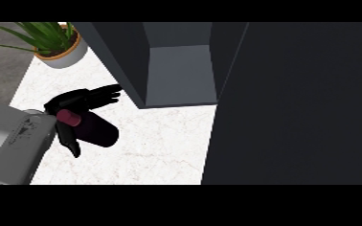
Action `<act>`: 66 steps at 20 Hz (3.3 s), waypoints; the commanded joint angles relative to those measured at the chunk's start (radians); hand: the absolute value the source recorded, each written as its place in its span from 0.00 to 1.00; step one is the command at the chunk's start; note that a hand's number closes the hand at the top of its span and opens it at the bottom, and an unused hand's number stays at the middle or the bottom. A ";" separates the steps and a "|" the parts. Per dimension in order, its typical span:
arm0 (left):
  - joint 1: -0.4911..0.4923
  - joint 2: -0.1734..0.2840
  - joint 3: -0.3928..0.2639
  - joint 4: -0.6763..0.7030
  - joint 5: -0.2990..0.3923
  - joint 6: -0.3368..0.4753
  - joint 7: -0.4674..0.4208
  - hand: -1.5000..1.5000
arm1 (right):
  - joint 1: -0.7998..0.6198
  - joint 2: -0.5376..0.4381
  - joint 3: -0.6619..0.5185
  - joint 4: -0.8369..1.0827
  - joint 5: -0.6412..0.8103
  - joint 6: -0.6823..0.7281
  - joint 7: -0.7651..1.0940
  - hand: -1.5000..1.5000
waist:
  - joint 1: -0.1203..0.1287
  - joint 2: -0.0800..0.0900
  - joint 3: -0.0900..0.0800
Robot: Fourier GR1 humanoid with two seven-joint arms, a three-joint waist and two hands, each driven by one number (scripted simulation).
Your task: Pick up the wine, place it into the cabinet and close the cabinet
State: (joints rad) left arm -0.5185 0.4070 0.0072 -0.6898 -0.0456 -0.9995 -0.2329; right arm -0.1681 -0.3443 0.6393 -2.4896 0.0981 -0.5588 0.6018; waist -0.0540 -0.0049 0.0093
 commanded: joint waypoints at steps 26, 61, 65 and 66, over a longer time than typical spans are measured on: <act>0.198 -0.102 0.103 -0.047 0.125 0.370 -0.295 1.00 | 0.073 -0.105 0.013 -0.096 0.018 -0.077 -0.038 0.00 | 0.049 -0.010 -0.013; 0.448 -0.407 -0.310 -0.715 0.185 1.144 -0.163 1.00 | 0.207 -0.264 0.100 -0.239 0.074 -0.170 -0.092 0.00 | 0.024 0.000 -0.011; 0.429 -0.407 -0.271 -0.739 0.163 1.134 -0.127 1.00 | 0.212 -0.248 0.103 -0.220 0.063 -0.173 -0.111 0.00 | 0.037 0.000 -0.010; 0.413 -0.407 -0.292 -0.748 0.148 1.179 -0.076 1.00 | 0.217 -0.245 0.122 -0.209 0.091 -0.187 -0.114 0.00 | 0.035 0.000 -0.010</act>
State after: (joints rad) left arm -0.0579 0.0013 -0.2780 -1.4464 0.1261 0.1175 -0.3537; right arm -0.0078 -0.5786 0.7219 -2.5123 0.0872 -0.7300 0.4227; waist -0.0184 -0.0054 -0.0008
